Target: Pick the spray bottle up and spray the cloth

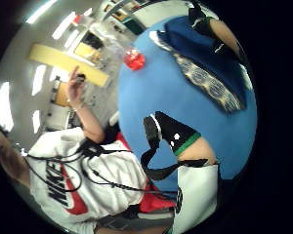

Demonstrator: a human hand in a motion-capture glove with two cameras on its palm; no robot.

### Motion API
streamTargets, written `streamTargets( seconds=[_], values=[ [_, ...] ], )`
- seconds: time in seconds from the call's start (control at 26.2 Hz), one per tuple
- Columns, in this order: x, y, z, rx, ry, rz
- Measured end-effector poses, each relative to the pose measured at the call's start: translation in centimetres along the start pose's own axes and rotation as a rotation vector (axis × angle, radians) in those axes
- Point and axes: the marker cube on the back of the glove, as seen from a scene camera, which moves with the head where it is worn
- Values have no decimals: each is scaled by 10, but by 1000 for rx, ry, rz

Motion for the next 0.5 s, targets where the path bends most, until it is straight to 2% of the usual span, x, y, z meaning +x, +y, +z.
streamTargets(
  seconds=[0.23,0.5],
  values=[
    [23,41,6,9,49,99],
    [24,49,16,-12,74,108]
  ],
)
